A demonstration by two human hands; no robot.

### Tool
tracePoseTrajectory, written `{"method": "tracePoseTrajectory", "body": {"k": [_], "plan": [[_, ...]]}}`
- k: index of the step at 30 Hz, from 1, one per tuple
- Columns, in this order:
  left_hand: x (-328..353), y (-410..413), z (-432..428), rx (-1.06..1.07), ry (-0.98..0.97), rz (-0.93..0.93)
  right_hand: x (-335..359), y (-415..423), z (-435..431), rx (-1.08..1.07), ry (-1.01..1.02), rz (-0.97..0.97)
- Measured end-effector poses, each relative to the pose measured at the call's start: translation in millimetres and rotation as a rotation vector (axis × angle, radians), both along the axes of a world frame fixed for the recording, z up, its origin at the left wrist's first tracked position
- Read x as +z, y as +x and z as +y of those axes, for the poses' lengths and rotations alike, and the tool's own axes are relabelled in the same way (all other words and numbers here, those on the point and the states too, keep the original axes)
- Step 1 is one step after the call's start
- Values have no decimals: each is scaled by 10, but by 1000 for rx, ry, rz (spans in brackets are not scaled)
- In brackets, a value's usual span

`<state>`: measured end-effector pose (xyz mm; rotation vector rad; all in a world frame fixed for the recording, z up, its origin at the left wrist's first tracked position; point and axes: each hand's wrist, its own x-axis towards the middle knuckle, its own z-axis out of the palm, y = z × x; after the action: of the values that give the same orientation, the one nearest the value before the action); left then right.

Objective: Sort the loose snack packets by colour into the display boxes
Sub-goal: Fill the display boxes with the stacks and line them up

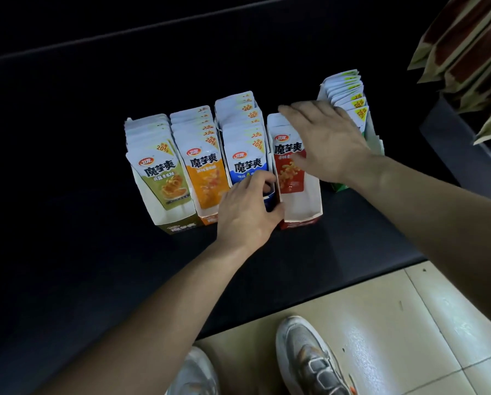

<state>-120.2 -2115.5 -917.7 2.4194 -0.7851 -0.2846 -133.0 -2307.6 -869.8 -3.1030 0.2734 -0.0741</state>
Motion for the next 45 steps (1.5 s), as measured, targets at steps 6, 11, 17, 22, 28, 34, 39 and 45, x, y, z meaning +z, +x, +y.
{"method": "tracePoseTrajectory", "body": {"k": [6, 11, 17, 22, 28, 34, 39, 45], "plan": [[-29, 7, -35, 15, 8, -6, -103, -80, 74, 30, -125, -159], [-36, -9, -14, 10, -8, 29, -114, -34, 88, 37, -164, -82], [-25, 10, 15, 8, -9, 34, -56, 32, 129, 54, -152, -24], [-32, 29, 21, -1, -6, 28, 25, 63, 60, 32, -72, -71], [-25, 40, 16, 3, 4, 27, -32, 103, 121, 73, -140, -25], [-27, 44, 50, -19, 5, 37, -3, 105, 76, 57, -129, -24], [-21, 48, 60, -43, 3, 6, 123, 152, 25, 49, -64, 30], [-22, 35, 49, -36, 11, -1, 5, 203, 89, 79, -153, 44]]}}
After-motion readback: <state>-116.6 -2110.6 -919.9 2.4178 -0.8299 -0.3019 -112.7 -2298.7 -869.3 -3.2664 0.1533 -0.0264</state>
